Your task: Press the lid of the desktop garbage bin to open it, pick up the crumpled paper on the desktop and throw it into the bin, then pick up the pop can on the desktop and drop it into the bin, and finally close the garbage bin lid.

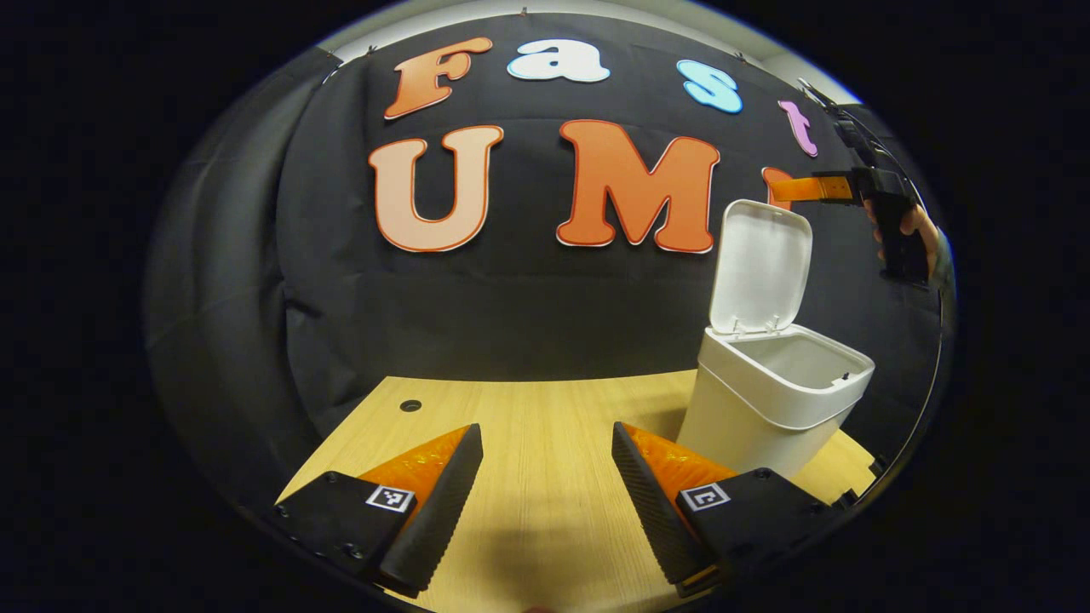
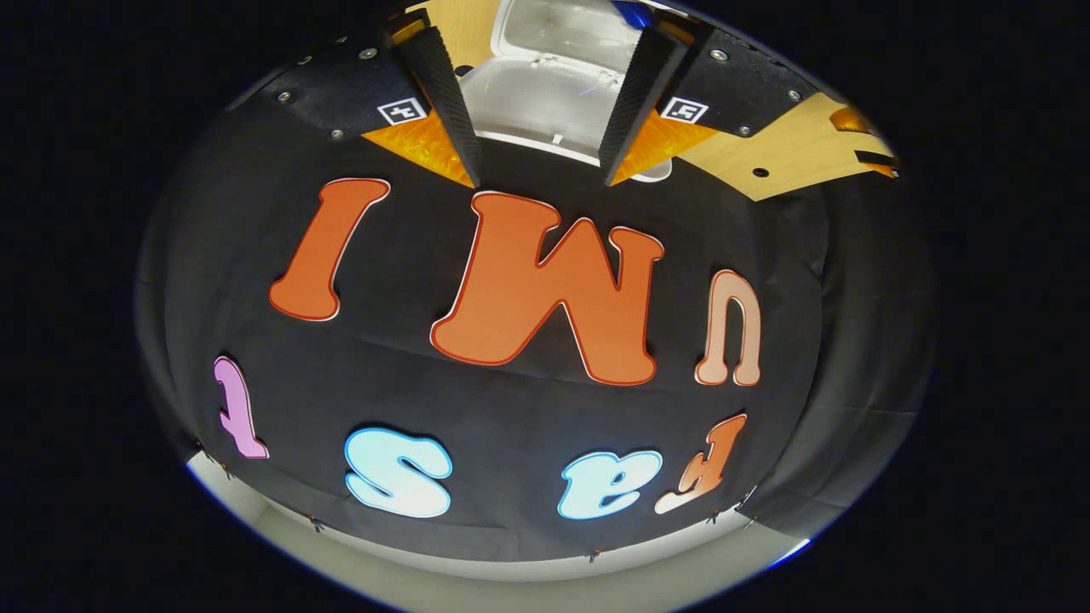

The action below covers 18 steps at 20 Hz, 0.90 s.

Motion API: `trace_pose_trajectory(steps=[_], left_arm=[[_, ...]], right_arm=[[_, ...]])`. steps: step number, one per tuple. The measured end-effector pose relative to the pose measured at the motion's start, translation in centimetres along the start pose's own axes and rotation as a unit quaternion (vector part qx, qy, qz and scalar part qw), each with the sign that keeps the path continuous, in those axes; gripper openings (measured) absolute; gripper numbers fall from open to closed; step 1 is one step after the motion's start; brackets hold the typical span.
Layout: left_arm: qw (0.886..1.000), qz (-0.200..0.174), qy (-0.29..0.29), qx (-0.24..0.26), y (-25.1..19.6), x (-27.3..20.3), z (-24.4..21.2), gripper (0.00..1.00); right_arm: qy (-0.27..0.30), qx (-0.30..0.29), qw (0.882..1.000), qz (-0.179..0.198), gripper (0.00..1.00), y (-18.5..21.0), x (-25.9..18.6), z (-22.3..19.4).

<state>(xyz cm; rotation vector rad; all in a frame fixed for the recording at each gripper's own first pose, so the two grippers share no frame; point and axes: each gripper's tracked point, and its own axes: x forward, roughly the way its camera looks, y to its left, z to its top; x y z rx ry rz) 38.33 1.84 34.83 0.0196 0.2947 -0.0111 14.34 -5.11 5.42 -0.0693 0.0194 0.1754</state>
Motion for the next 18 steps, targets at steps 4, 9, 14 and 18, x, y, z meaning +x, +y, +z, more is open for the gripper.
trace_pose_trajectory(steps=[4,9,14,18], left_arm=[[1.0,0.016,0.0,-0.008,1.4,-0.2,-0.3,0.97],[1.0,0.023,0.003,-0.012,2.4,0.2,-0.6,0.98],[1.0,0.0,0.017,-0.013,1.7,1.5,-1.1,0.98],[0.999,-0.038,0.032,-0.016,-0.6,2.7,-1.6,0.97]], right_arm=[[0.013,0.001,1.0,-0.011,0.84,-0.4,2.0,0.0],[0.037,0.021,0.999,-0.014,0.84,0.3,2.4,-1.3],[0.034,0.04,0.999,-0.005,0.83,1.0,0.5,-1.8],[0.049,0.06,0.997,0.009,0.82,1.7,-1.5,-3.0]])
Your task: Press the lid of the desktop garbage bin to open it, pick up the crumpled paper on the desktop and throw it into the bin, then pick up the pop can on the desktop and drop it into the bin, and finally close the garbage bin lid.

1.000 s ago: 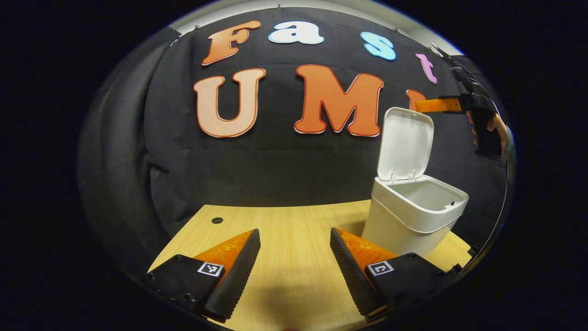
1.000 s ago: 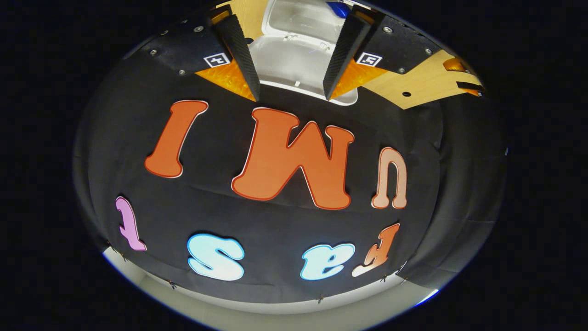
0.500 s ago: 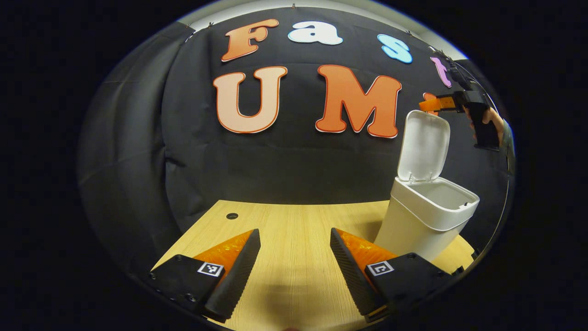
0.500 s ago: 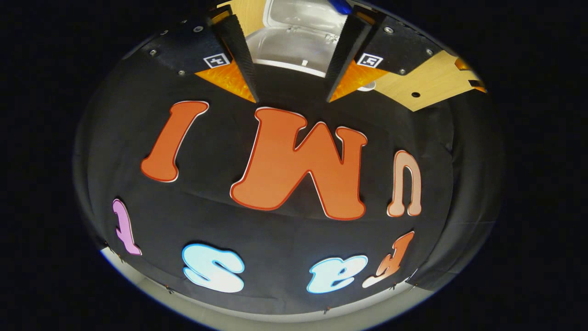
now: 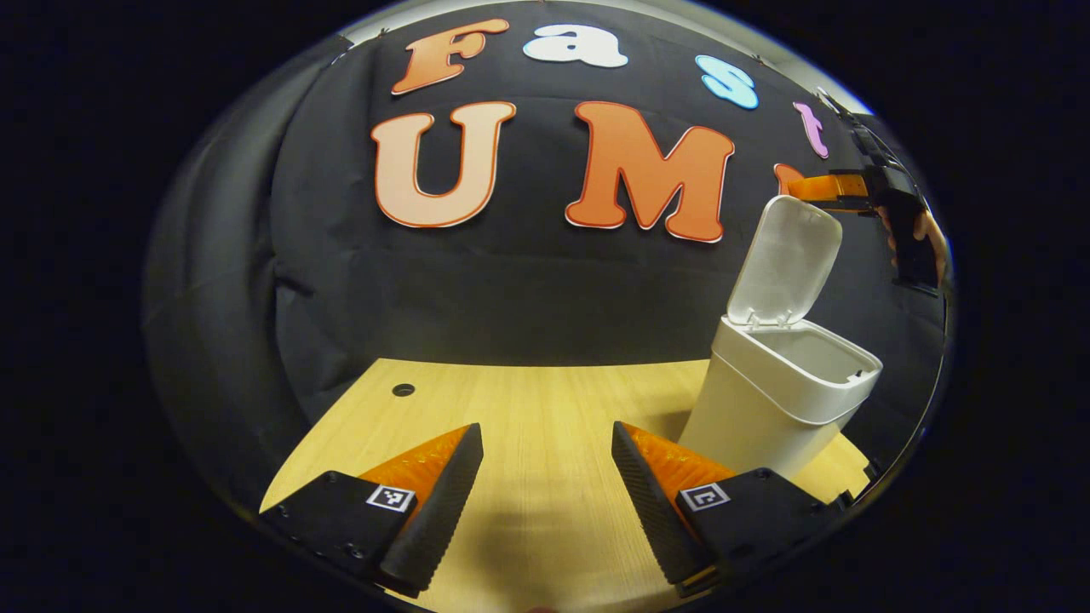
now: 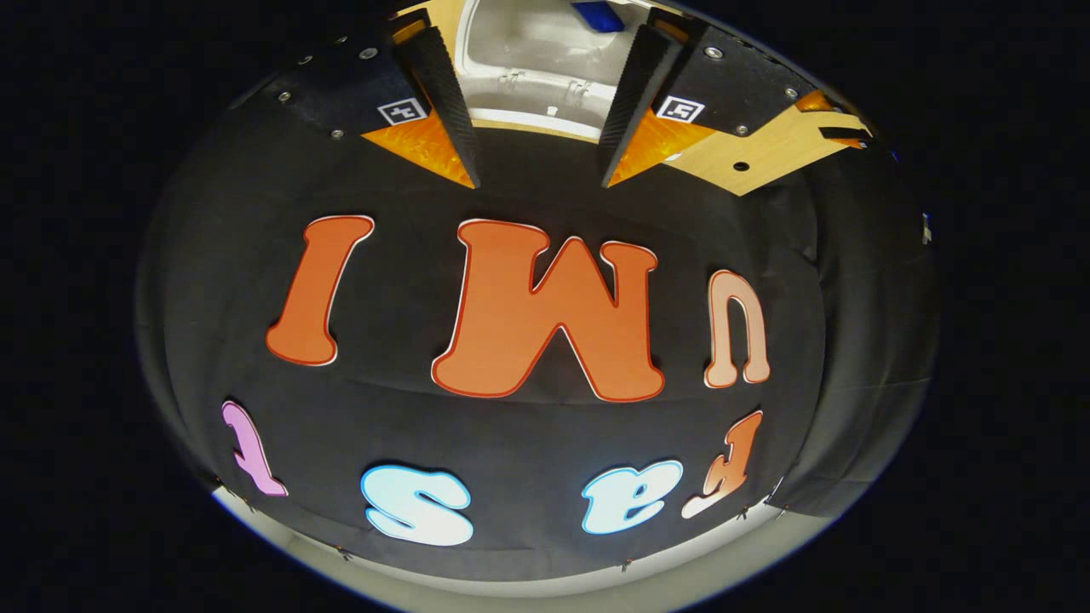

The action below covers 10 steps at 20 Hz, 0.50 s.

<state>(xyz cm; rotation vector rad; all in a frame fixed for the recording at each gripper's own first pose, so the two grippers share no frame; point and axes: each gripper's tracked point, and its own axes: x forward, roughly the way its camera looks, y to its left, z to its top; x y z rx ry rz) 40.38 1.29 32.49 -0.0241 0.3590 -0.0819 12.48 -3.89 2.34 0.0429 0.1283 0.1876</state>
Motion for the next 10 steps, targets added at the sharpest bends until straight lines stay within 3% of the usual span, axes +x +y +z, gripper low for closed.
trace_pose_trajectory(steps=[10], left_arm=[[0.998,-0.05,0.017,0.023,-2.2,2.1,0.2,0.97]], right_arm=[[0.052,-0.019,0.998,0.001,0.83,1.9,-2.7,-6.4]])
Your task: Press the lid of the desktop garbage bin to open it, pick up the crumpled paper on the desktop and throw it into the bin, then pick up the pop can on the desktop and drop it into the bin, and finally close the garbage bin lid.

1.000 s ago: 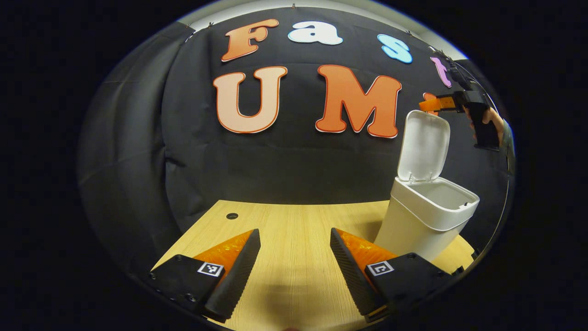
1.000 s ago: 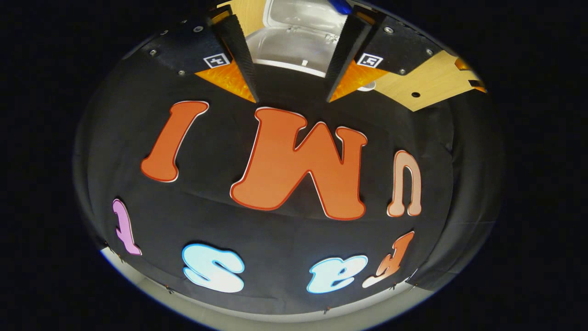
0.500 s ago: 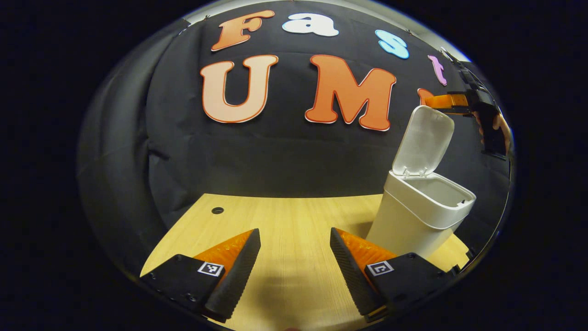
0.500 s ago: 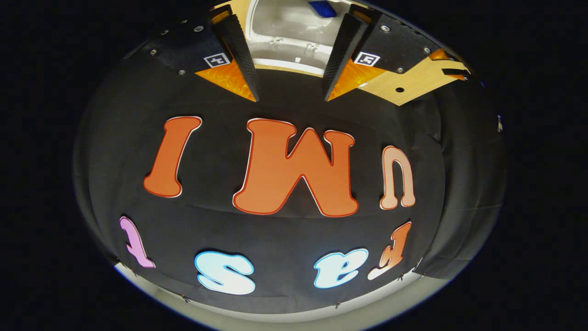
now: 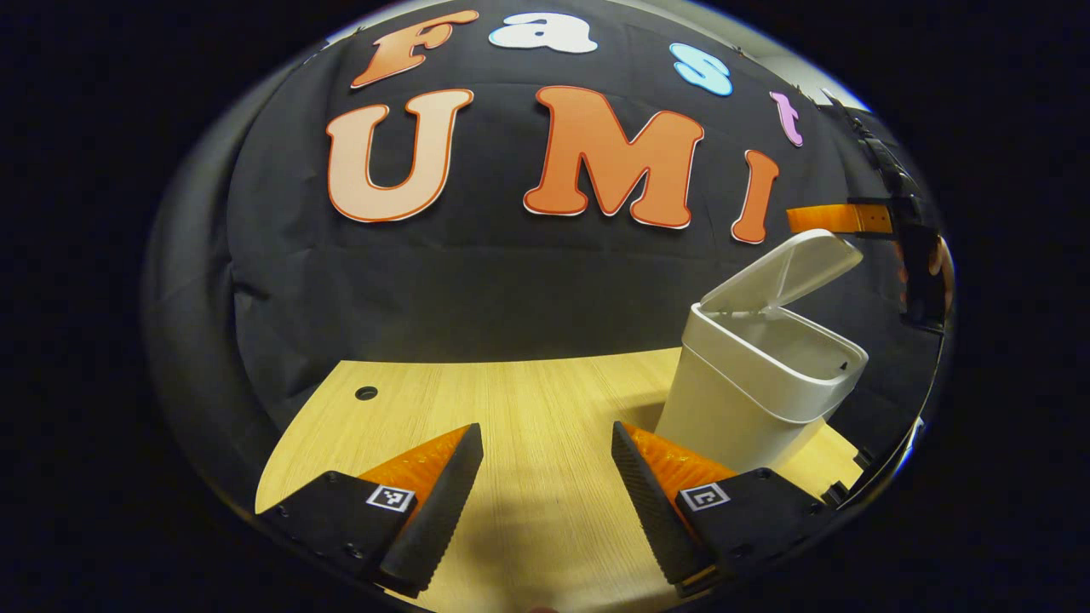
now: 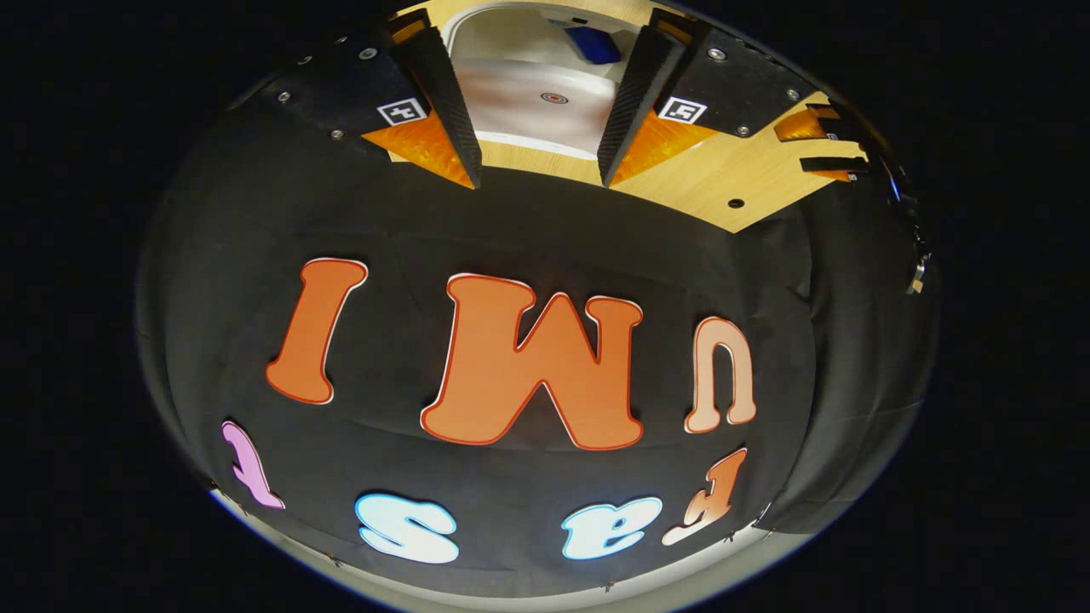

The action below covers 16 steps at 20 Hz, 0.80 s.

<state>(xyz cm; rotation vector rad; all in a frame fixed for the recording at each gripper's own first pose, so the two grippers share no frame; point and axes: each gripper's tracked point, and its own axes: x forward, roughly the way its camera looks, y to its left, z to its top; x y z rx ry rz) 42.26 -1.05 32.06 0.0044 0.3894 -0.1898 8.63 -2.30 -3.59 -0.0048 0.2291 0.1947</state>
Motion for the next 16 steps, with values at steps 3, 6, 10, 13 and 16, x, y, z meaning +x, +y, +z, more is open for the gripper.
trace_pose_trajectory(steps=[3,6,10,13,16], left_arm=[[1.0,-0.015,0.003,0.002,-0.9,0.3,0.1,0.98],[1.0,-0.025,0.006,0.003,-1.7,0.4,-0.2,0.97],[1.0,-0.026,0.009,0.007,-2.0,0.5,-0.5,0.97],[1.0,-0.026,0.014,0.009,-2.1,0.3,-1.0,0.97],[0.999,-0.024,0.018,0.013,-2.2,0.2,-1.4,0.97]], right_arm=[[0.014,-0.015,1.0,-0.001,0.83,0.5,-0.4,-2.6],[0.04,-0.002,0.999,0.0,0.84,1.0,-0.7,-5.1],[0.053,0.027,0.998,-0.003,0.84,1.3,-1.4,-7.1],[0.065,0.044,0.997,-0.006,0.84,1.7,-1.4,-8.6],[0.082,0.072,0.994,-0.006,0.84,2.4,-2.3,-10.7]])
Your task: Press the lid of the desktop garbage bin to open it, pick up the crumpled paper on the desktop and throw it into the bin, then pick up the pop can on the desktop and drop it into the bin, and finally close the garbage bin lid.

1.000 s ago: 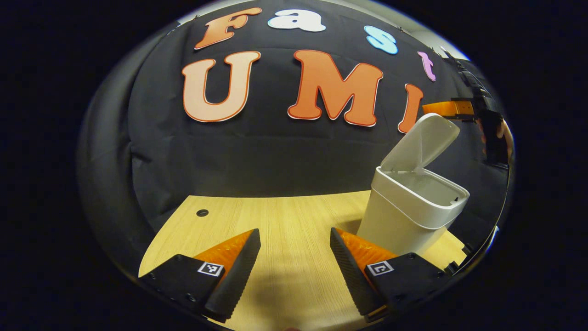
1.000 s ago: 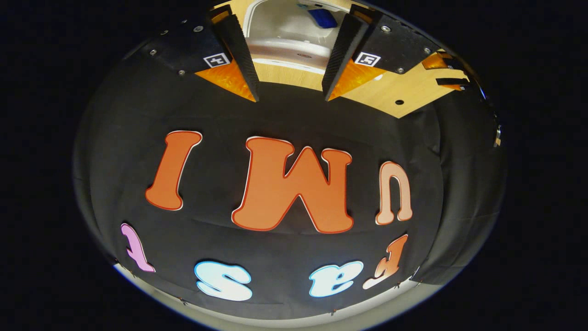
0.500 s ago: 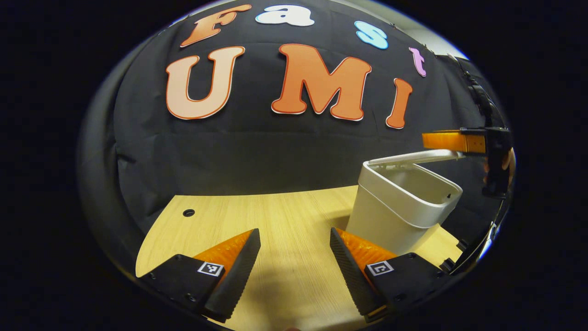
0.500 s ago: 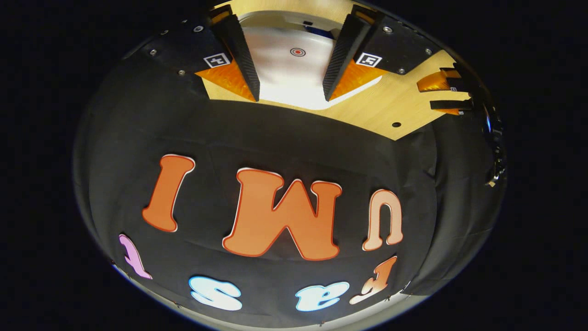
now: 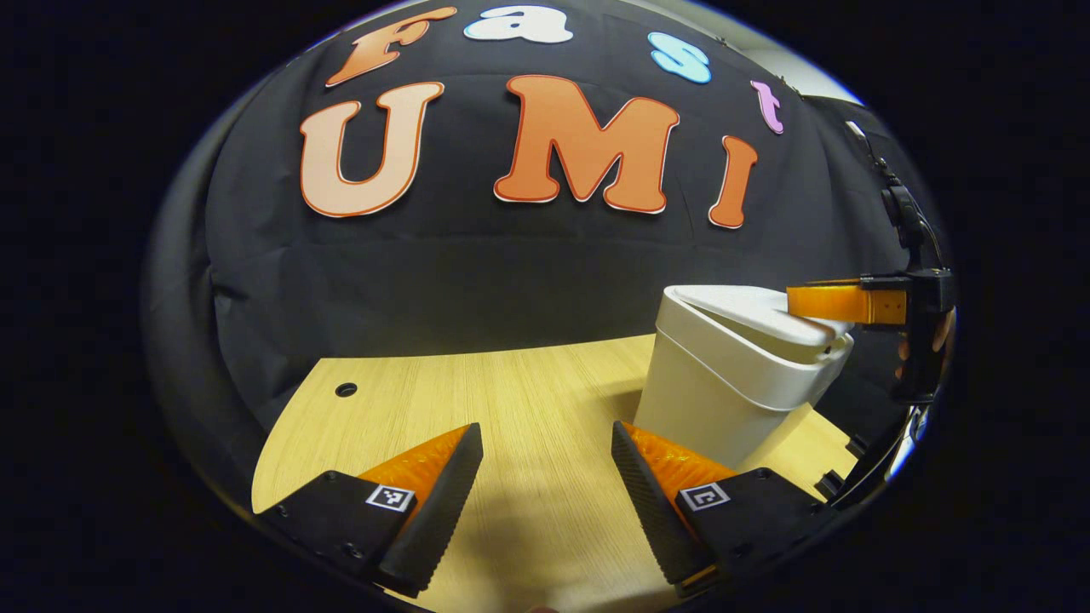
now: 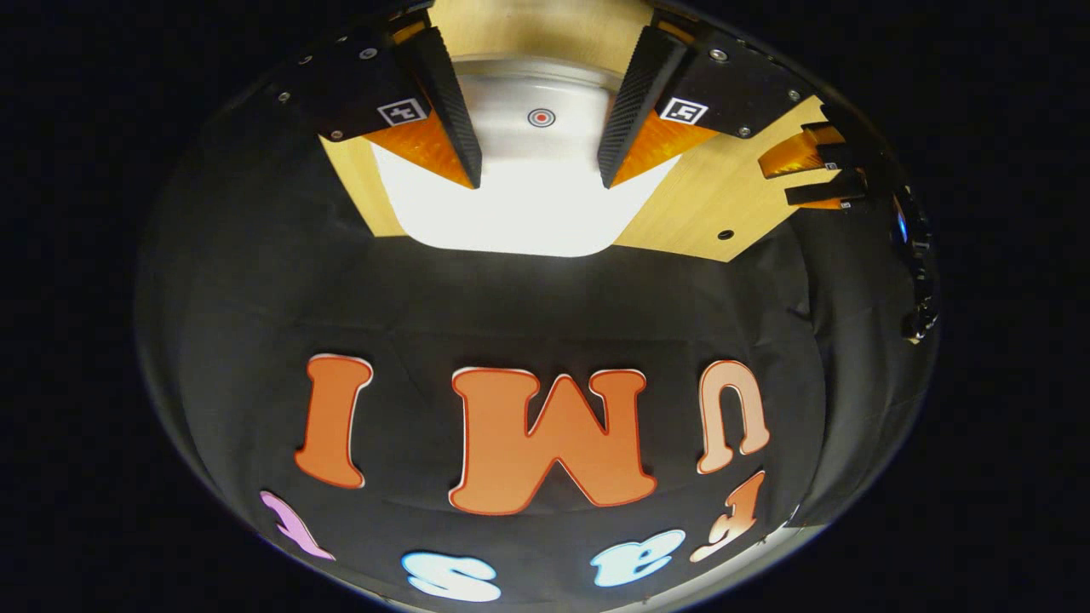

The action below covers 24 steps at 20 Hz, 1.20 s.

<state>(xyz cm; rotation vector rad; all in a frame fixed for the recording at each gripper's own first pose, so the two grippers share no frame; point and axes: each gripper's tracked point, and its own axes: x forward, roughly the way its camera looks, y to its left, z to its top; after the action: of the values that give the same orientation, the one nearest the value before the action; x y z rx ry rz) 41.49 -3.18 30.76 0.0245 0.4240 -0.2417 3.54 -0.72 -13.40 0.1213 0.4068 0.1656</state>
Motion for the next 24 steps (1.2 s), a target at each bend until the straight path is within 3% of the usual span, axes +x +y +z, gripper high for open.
trace_pose_trajectory(steps=[7,10,13,21,24], left_arm=[[1.0,-0.004,0.0,0.006,-0.7,-0.1,-0.1,0.96],[1.0,-0.002,-0.001,0.009,-0.7,-0.3,0.1,0.97],[1.0,0.007,-0.008,0.014,-0.1,-0.5,0.7,0.97],[0.994,0.03,-0.101,-0.006,2.4,-2.7,9.3,0.97],[0.992,0.029,-0.126,0.002,2.4,-3.4,11.1,0.97]], right_arm=[[-0.024,0.002,1.0,-0.009,0.81,0.3,-0.6,-0.4],[-0.028,-0.003,0.999,-0.015,0.72,0.1,-0.7,-0.8],[-0.032,-0.002,0.999,-0.022,0.71,0.0,-0.9,-1.1],[-0.027,0.005,0.999,-0.027,0.71,0.1,-1.1,-1.5],[-0.038,0.004,0.999,-0.037,0.61,0.1,-1.3,-1.1]])
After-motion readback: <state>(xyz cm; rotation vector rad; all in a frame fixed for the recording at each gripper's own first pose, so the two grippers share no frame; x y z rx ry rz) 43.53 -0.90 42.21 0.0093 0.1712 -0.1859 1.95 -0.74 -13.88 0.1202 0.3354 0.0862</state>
